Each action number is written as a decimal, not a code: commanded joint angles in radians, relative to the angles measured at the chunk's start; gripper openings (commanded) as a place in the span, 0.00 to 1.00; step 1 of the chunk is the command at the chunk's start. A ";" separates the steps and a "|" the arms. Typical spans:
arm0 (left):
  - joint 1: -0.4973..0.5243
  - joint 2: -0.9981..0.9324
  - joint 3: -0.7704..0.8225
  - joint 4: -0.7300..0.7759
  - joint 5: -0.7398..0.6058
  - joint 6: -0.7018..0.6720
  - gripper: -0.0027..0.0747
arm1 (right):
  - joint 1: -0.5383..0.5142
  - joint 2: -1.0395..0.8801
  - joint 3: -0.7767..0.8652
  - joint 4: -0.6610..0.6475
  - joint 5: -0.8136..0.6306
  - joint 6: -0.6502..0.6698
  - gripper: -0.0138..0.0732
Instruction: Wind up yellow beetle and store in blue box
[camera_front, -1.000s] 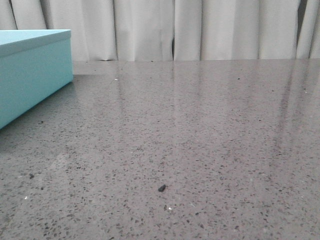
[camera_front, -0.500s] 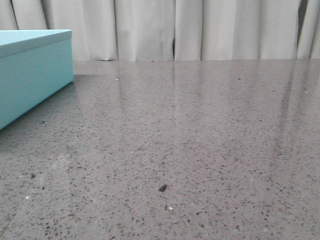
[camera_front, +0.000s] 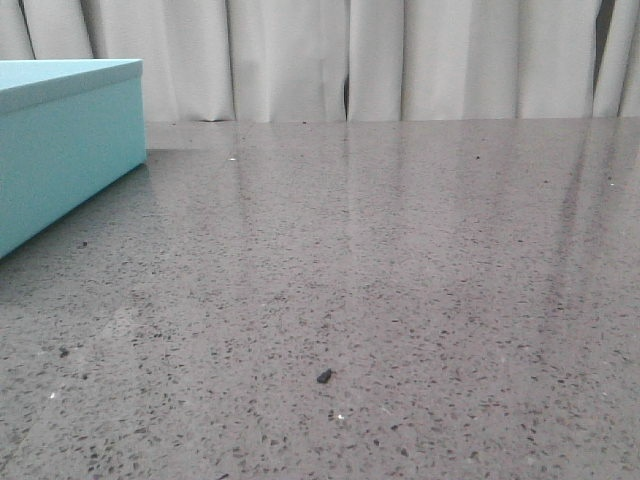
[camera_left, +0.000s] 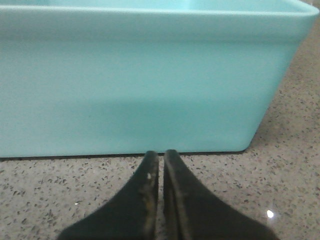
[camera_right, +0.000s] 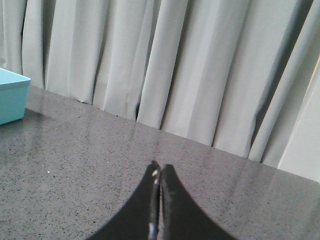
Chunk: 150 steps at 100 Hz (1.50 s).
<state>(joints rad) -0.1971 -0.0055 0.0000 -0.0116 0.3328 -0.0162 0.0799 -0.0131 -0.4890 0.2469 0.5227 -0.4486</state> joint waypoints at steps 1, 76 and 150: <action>0.000 -0.031 0.041 -0.014 -0.032 -0.011 0.01 | 0.001 -0.016 -0.022 0.011 -0.084 -0.010 0.10; 0.000 -0.031 0.041 -0.014 -0.032 -0.011 0.01 | -0.048 -0.016 0.393 -0.062 -0.578 0.129 0.10; 0.000 -0.031 0.041 -0.014 -0.032 -0.011 0.01 | -0.131 -0.016 0.523 -0.218 -0.241 0.471 0.10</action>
<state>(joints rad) -0.1971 -0.0055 -0.0004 -0.0123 0.3345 -0.0162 -0.0457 -0.0131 0.0106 0.0395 0.3171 0.0224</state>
